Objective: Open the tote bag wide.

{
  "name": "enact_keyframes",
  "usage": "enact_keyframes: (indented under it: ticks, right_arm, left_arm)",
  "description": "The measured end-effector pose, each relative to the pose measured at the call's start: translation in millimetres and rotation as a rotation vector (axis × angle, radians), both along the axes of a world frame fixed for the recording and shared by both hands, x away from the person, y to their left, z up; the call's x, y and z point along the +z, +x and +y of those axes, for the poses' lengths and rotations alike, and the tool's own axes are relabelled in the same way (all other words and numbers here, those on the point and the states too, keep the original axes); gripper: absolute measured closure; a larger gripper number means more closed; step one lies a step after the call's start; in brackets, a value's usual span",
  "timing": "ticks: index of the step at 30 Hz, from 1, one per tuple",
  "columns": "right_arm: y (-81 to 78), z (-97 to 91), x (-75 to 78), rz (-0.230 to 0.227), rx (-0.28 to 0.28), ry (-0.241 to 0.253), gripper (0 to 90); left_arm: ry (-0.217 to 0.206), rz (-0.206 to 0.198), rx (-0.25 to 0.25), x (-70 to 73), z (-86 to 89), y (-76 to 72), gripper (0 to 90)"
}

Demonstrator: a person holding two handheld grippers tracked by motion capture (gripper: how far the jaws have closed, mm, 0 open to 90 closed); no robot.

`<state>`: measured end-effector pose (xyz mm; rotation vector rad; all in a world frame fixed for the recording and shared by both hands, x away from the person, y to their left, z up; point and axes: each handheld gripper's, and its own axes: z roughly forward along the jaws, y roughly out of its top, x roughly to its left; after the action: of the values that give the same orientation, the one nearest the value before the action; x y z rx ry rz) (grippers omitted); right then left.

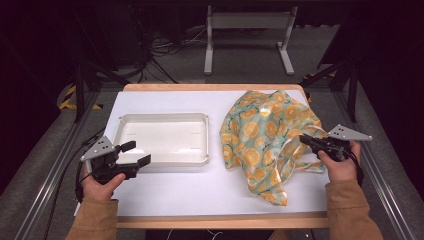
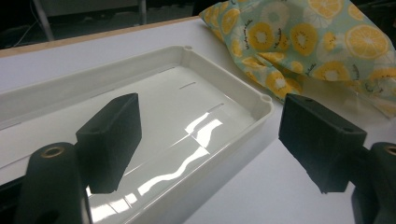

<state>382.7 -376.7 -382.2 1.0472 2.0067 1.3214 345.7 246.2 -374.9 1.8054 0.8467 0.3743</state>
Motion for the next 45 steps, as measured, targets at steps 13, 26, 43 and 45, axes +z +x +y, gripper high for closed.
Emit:
enact_keyframes:
  ticks: [13,26,43,45]
  right_arm:
    - [-15.8,1.5,22.0,-0.107,0.025,0.046,90.0]
    - [-24.2,4.5,45.7,-0.178,0.044,0.07,90.0]
    - [-22.4,8.2,91.0,-0.202,0.088,0.056,90.0]
    - [-22.1,9.2,92.7,-0.203,0.094,0.053,90.0]
  left_arm:
    - [0.026,-0.02,-0.023,2.5,-7.9,1.4,23.7]
    - [0.057,-0.055,-0.031,14.7,-17.4,-3.3,24.9]
    - [0.085,-0.041,-0.11,19.4,-29.7,-1.6,28.2]
    - [0.085,-0.033,-0.113,19.1,-30.0,-0.4,28.5]
